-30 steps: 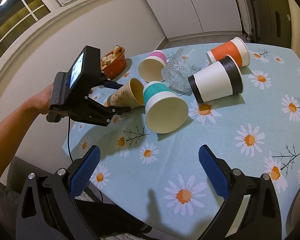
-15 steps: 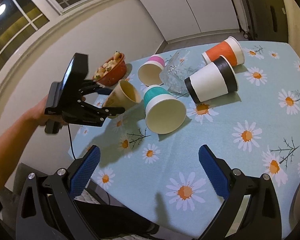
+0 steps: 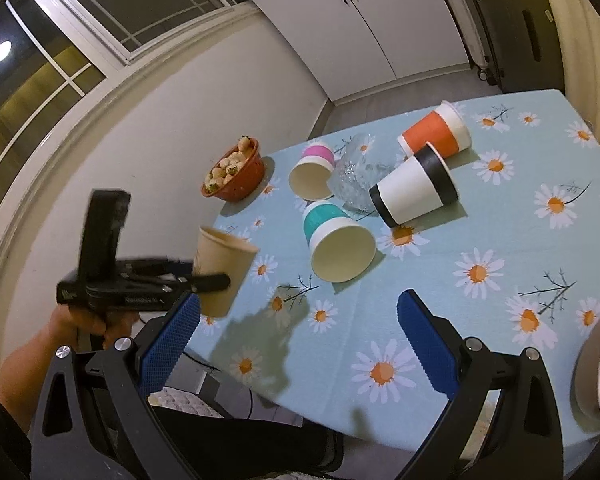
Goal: Flip cup upright
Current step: 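Lift the beige cup with the left gripper and rotate it upright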
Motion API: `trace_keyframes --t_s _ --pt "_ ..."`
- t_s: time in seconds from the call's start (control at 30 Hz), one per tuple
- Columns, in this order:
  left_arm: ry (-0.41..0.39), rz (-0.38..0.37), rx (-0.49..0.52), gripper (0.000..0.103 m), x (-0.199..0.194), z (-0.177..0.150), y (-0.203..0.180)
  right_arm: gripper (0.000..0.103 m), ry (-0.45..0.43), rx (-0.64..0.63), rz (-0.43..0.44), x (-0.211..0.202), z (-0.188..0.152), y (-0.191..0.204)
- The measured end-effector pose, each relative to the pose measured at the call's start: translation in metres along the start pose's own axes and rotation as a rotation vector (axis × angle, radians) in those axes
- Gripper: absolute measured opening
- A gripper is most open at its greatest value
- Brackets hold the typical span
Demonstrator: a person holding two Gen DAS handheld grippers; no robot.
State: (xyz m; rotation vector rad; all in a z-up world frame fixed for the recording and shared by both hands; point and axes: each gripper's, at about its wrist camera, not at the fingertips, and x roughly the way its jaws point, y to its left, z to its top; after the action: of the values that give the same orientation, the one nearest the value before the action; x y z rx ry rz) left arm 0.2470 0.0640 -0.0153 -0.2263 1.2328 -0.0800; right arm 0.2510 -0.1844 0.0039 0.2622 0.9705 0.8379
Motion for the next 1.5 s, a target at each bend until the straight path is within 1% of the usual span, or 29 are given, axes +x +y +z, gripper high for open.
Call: trace_keyframes --t_s 0.07,0.1,0.17,0.27,0.3,0.43,0.5,0.6,0.77,0.87,0.97,1.03,1.07,1.5 --pt "0.018 -0.040 -0.076 0.059 0.002 -0.007 -0.001 0.098 -0.003 -0.002 0.002 -0.007 -0.001 0.003" --pt "0.019 -0.048 -0.100 0.059 0.003 -0.010 -0.002 0.098 -0.001 -0.003 0.006 -0.010 -0.002 0.004" --pt "0.035 -0.088 -0.184 0.059 0.010 -0.019 -0.004 0.098 0.017 -0.005 0.017 -0.014 -0.006 0.007" --pt "0.060 -0.098 -0.265 0.059 0.024 -0.032 -0.010 0.098 0.057 0.007 0.009 -0.016 -0.013 0.008" --pt "0.064 -0.088 -0.276 0.059 0.028 -0.036 -0.015 0.098 0.068 0.016 0.009 -0.016 -0.016 0.007" --pt "0.067 -0.067 -0.292 0.059 0.044 -0.044 -0.025 0.098 0.099 0.021 0.000 -0.014 -0.026 0.003" --pt "0.069 -0.069 -0.305 0.059 0.050 -0.046 -0.031 0.098 0.120 0.021 -0.007 -0.011 -0.031 0.001" --pt "0.074 -0.056 -0.311 0.059 0.057 -0.049 -0.036 0.098 0.172 0.032 0.000 0.000 -0.039 -0.003" --pt "0.078 -0.048 -0.344 0.060 0.064 -0.049 -0.034 0.098 0.215 0.053 0.002 0.010 -0.046 -0.010" --pt "0.079 -0.031 -0.341 0.060 0.066 -0.048 -0.033 0.098 0.221 0.068 0.008 0.012 -0.047 -0.013" --pt "0.088 -0.022 -0.339 0.063 0.067 -0.047 -0.031 0.098 0.221 0.072 0.007 0.011 -0.048 -0.014" --pt "0.089 -0.020 -0.340 0.069 0.067 -0.047 -0.030 0.098 0.223 0.072 0.004 0.011 -0.048 -0.015" --pt "0.090 -0.012 -0.336 0.070 0.067 -0.047 -0.031 0.098 0.224 0.073 0.002 0.011 -0.048 -0.015" --pt "0.069 0.004 -0.301 0.070 0.054 -0.046 -0.033 0.098 0.226 0.071 -0.004 0.010 -0.048 -0.012"
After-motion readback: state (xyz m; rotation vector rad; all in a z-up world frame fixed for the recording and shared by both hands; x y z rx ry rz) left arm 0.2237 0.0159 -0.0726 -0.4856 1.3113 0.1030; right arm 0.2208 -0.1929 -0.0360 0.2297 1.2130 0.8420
